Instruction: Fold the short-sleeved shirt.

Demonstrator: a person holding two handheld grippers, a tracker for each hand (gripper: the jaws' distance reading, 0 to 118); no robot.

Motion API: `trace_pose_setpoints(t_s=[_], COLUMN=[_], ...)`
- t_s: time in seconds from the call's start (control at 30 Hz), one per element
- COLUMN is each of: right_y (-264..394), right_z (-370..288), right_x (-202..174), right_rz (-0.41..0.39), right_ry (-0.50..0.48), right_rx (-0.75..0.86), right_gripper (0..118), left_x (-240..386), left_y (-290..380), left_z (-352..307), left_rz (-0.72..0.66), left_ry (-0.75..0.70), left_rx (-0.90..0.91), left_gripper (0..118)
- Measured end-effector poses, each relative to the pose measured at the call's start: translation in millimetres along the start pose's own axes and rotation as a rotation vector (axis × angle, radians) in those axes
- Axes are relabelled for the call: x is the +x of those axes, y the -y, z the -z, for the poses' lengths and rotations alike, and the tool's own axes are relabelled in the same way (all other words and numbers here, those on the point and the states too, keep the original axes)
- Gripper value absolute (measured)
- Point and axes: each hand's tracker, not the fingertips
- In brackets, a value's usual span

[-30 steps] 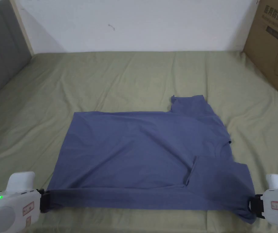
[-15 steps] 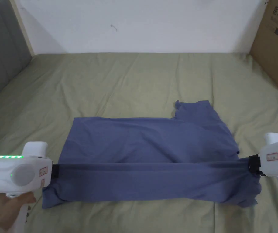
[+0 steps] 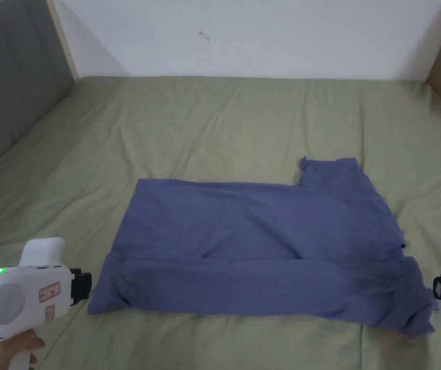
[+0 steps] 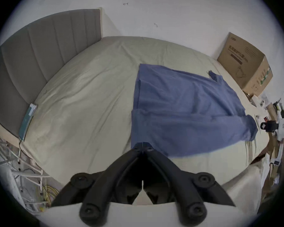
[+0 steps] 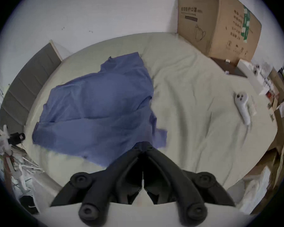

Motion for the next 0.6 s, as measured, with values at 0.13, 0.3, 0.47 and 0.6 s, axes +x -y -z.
trace_pose_setpoints(t_s=[0.13, 0.3, 0.47, 0.6], right_y=[27.1, 44.6, 49.7, 51.8], right_z=[3.9, 8.1, 12.2, 16.7], right_x=[1.8, 4.4, 1.9, 2.6], right_rz=[0.062, 0.116, 0.116, 0.128], right_ry=[0.023, 0.01, 0.016, 0.026], right_rx=[-0.001, -0.027, -0.044, -0.049], right_gripper=[0, 0, 0, 0], left_x=[0.4, -8.2, -5.6, 9.6], left_y=[28.6, 21.9, 17.6, 20.6], left_z=[1.5, 22.1, 64.4, 75.8], left_rz=[-0.007, -0.087, -0.081, 0.01], left_ry=[-0.021, -0.013, -0.011, -0.095], left_rx=[-0.005, -0.025, -0.119, -0.129], left_gripper=[29, 98, 76, 38])
